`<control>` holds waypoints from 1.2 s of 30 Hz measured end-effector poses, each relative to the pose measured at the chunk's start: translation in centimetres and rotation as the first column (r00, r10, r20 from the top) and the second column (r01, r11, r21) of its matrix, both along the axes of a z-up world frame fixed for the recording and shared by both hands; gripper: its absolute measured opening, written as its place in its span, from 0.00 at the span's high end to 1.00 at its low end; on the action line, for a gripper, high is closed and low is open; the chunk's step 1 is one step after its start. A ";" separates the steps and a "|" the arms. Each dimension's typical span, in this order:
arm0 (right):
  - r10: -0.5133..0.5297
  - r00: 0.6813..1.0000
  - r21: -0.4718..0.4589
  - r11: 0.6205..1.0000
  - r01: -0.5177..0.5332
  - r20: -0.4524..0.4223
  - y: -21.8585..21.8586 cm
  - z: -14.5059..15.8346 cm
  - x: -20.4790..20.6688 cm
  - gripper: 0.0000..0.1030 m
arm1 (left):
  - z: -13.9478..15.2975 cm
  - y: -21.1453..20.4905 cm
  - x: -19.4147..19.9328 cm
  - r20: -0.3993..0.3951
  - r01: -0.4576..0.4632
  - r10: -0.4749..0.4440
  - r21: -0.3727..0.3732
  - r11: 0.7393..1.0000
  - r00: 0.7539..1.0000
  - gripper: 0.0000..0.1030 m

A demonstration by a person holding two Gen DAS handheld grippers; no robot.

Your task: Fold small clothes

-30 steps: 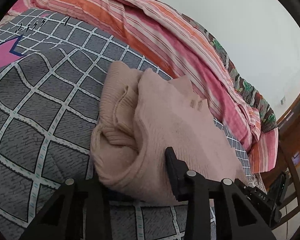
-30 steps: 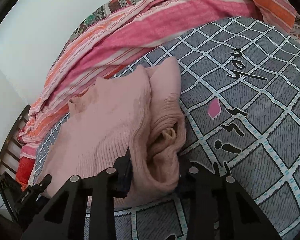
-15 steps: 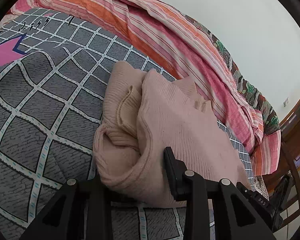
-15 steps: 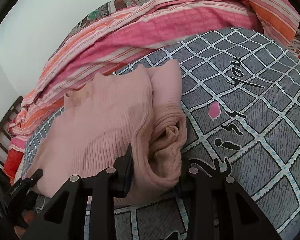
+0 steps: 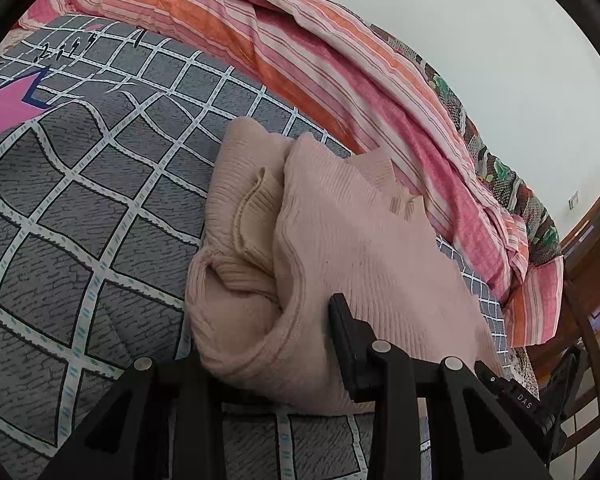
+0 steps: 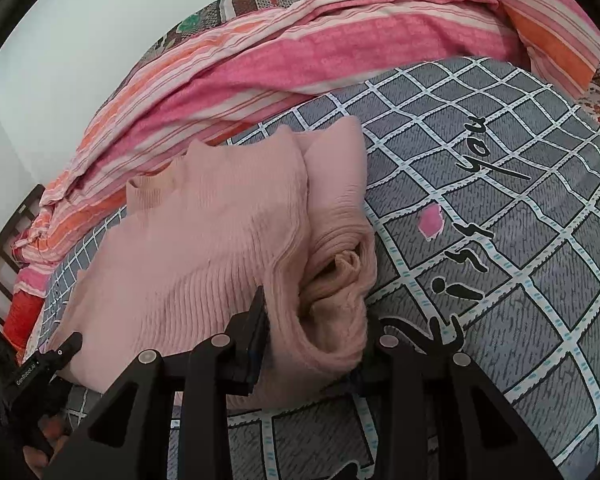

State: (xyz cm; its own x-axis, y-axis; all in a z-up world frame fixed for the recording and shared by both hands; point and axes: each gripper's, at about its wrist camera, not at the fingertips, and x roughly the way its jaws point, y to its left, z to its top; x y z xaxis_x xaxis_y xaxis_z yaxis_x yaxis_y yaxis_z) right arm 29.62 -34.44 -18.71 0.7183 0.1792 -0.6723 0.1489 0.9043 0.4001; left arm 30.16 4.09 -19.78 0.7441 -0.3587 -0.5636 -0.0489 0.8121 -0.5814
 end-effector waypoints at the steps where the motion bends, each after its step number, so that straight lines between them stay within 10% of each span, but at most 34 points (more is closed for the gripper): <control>1: 0.000 1.000 0.001 1.000 0.000 0.000 0.0 0.0 0.0 0.67 | 0.0 0.0 0.0 0.000 0.000 0.000 -0.001 1.000 1.000 0.69; 20: -0.004 1.000 0.008 1.000 0.004 0.010 -0.1 0.1 -0.1 0.67 | -0.1 0.6 -0.5 0.011 -0.005 0.005 -0.041 0.999 1.000 0.77; 36: 0.019 0.997 0.125 0.992 -0.029 0.079 -1.0 0.3 -0.9 0.89 | -0.4 1.6 -1.0 0.024 -0.015 0.019 -0.162 0.987 1.000 0.88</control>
State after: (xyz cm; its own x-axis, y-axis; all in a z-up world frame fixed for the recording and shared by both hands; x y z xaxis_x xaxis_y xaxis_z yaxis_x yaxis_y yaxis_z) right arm 28.69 -35.46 -18.43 0.7615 0.2765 -0.5862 0.0922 0.8491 0.5202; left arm 29.18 5.71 -20.16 0.7638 -0.4312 -0.4803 -0.0454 0.7064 -0.7064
